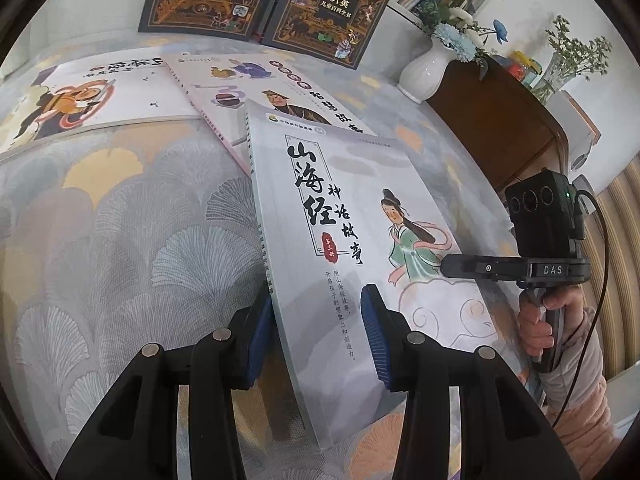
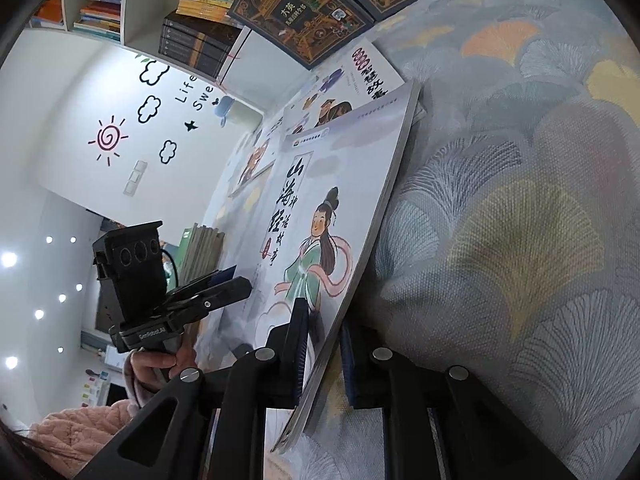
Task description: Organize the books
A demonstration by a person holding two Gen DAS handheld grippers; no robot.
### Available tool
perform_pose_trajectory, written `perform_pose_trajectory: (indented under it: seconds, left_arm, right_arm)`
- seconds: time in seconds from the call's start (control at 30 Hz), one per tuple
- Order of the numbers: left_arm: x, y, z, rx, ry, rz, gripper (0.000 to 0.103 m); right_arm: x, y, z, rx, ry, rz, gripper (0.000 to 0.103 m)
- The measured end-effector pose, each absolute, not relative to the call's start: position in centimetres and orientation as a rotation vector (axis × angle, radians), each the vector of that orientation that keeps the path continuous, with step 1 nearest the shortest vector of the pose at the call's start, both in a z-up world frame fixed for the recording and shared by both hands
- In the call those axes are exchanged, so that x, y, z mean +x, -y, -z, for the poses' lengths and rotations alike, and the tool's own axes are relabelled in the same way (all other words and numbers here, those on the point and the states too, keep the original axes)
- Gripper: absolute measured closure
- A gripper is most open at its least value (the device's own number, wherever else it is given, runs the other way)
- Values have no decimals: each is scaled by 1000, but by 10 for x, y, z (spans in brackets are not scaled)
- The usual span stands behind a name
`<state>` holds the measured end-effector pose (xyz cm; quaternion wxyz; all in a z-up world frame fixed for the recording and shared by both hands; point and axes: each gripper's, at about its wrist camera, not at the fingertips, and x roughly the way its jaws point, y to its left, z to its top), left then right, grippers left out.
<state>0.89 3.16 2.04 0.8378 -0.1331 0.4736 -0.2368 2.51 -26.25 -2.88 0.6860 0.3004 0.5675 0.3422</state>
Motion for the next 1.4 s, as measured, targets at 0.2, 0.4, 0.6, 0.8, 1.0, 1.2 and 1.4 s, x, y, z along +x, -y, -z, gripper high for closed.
perform_pose_trajectory:
  seconds: [0.2,0.4,0.6,0.8,1.0,1.2,1.4]
  left_arm:
    - [-3,-17,-26,-147,-990,414,65]
    - [-13,-32,-26,-204,-1027,406,66]
    - [-20,-40,-26,-234,-1036,393,66]
    - [-23,-52,-25,-293,-1036,399,66]
    - [-28,-65,-34,-350,-1009,417,66]
    - [-37,-80,-54,-384,-951,421,66]
    - [-47,-99,-76,-400,-885,420,66]
  right_arm:
    - [18,245,16,564,-1222,-736,82]
    - [21,221,17,549,-1236,-778,82]
    - [19,191,5,456,-1236,-797,82]
    - [11,176,-16,411,-1212,-820,82]
    - [4,165,-36,381,-1186,-830,82]
    - [1,155,-59,380,-1151,-839,82]
    - [-3,137,-88,355,-1084,-857,82]
